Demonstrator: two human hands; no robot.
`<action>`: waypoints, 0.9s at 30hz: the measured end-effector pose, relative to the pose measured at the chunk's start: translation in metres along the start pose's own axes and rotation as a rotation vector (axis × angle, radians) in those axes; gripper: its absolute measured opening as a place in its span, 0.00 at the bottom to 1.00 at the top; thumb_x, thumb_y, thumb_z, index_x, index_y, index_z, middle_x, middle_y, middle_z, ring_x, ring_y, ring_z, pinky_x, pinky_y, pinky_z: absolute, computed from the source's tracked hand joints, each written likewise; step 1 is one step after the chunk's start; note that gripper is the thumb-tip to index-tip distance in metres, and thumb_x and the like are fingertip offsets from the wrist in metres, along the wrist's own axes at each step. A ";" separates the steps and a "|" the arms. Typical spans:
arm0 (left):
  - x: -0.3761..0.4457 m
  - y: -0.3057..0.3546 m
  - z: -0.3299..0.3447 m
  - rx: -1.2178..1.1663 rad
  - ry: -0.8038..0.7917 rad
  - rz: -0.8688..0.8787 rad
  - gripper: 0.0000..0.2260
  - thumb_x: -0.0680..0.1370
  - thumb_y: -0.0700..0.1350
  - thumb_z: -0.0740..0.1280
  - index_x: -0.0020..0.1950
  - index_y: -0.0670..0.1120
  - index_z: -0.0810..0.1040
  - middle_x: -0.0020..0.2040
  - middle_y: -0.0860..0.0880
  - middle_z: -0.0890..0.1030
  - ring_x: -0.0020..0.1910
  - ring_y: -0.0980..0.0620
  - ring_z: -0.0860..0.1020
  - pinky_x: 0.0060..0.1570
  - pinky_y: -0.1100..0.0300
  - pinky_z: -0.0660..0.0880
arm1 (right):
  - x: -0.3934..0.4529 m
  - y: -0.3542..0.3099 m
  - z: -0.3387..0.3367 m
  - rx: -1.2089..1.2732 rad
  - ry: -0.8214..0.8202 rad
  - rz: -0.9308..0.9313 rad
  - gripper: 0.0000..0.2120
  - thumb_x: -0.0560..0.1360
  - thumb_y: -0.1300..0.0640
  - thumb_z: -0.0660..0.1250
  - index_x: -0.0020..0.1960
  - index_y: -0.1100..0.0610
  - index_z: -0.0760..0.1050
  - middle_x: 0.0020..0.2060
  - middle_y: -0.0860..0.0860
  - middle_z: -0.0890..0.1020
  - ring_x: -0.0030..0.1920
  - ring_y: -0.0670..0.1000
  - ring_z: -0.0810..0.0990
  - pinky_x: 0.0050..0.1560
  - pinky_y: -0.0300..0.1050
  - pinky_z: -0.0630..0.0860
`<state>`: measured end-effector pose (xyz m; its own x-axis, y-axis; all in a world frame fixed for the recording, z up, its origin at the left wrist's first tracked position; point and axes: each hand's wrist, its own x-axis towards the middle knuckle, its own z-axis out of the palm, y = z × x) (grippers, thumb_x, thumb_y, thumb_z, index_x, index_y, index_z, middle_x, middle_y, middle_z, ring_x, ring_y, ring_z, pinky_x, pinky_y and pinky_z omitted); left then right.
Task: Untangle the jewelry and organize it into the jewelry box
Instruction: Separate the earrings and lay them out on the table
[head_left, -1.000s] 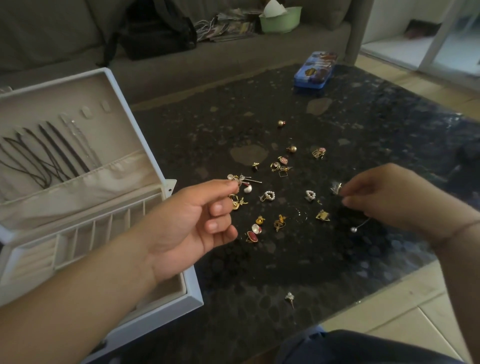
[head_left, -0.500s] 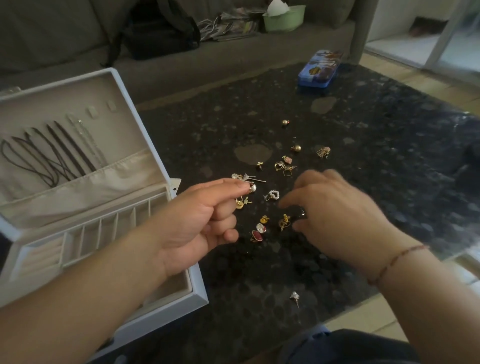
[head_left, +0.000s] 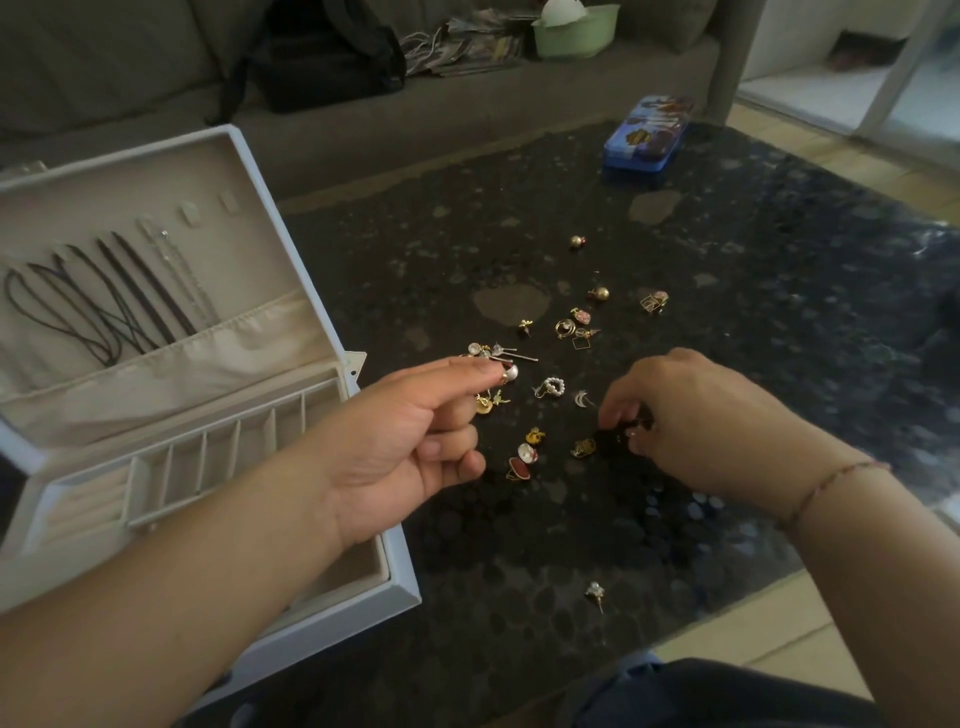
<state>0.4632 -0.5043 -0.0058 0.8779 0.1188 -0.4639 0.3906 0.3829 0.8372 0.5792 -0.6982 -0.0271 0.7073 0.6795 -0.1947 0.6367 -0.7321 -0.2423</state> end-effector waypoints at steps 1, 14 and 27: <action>0.000 0.000 0.000 -0.001 0.000 -0.002 0.08 0.70 0.46 0.71 0.31 0.51 0.80 0.27 0.54 0.58 0.25 0.57 0.57 0.35 0.61 0.69 | 0.000 -0.001 0.000 -0.002 0.012 -0.016 0.12 0.75 0.52 0.69 0.54 0.37 0.76 0.51 0.40 0.75 0.58 0.46 0.69 0.56 0.45 0.75; 0.000 -0.001 0.001 0.055 -0.015 -0.010 0.04 0.71 0.47 0.71 0.36 0.51 0.83 0.32 0.51 0.75 0.31 0.54 0.74 0.47 0.55 0.74 | 0.004 -0.004 0.003 0.221 0.084 -0.134 0.07 0.71 0.47 0.74 0.40 0.40 0.75 0.38 0.36 0.79 0.46 0.37 0.73 0.49 0.34 0.72; -0.013 -0.008 0.021 -0.068 -0.060 0.037 0.11 0.79 0.44 0.66 0.58 0.42 0.78 0.47 0.42 0.85 0.45 0.47 0.84 0.57 0.51 0.76 | -0.020 -0.022 -0.021 1.488 -0.125 -0.412 0.08 0.66 0.64 0.72 0.45 0.58 0.81 0.40 0.60 0.83 0.38 0.55 0.83 0.38 0.43 0.80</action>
<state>0.4543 -0.5276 -0.0002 0.9071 0.0793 -0.4133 0.3399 0.4411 0.8306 0.5577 -0.6964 0.0022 0.4884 0.8703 0.0641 -0.1491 0.1556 -0.9765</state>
